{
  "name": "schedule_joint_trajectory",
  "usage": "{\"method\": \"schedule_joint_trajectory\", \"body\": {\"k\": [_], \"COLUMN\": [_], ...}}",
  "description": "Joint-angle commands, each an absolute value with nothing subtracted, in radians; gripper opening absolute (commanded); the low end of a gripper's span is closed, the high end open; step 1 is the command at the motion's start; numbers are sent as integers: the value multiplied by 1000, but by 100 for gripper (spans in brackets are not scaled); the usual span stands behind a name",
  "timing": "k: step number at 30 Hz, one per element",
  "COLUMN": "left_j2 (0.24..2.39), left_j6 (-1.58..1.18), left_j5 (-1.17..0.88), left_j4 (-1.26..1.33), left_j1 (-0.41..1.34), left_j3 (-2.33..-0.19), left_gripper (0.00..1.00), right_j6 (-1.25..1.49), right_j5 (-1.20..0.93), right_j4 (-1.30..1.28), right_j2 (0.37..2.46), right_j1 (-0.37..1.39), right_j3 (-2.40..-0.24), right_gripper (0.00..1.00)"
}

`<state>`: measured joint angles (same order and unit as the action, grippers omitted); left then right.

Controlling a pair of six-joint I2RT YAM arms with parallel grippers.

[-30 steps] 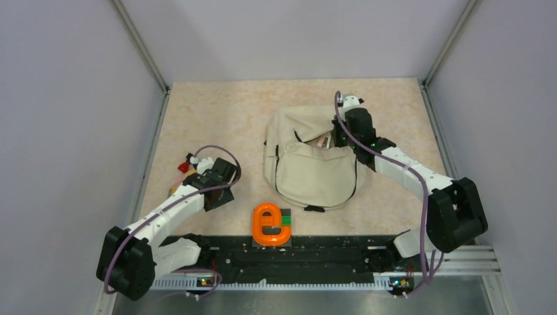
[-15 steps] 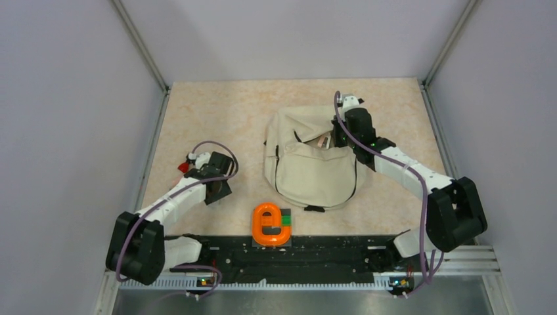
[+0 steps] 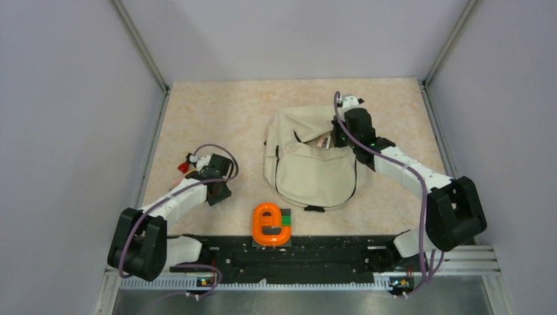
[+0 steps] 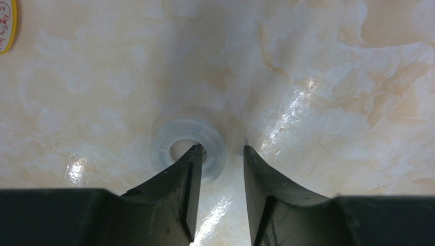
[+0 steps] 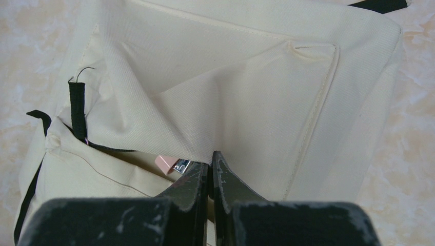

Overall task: Pack the student bag
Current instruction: Pick up the stationery from the center of the board.

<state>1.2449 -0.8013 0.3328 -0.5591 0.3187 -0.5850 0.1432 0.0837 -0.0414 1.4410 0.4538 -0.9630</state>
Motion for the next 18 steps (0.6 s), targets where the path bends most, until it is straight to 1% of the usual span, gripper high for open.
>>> {"method": "schedule_joint_trajectory", "body": {"k": [1,5,7,9,10,12,16,18], "left_j2": [1229,1192,1180,1175,1174,1159,1076,1038], "left_j6": [-824,-823,-812,-790,-785,-759,-712,-696], "left_j5": [334,322,311,296,291,278,254,248], "left_j4": [-557,-556,-567,-609,-633,-676,-706,-687], "left_j1": [313,313,313,313,313,315,352,407], "left_j3": [-531,-531,-547,-577,-606,-649,-739,-786], "left_gripper": [35,18,14,12,7,1,0,0], "right_j6": [162,165,165,166,164,162,158,159], "right_j5": [45,42,40,40,42,47,54,53], "right_j4": [12,14,17,14,12,7,3,3], "right_j2": [1440,1443,1441,1440,1438,1435,1430,1429], "right_j1": [449,450,449,450,449,450,449,449], "right_j3": [-971,-971,-971,-973,-974,-975,-979,-983], "right_gripper": [0,0,0,0,0,0,0,0]}}
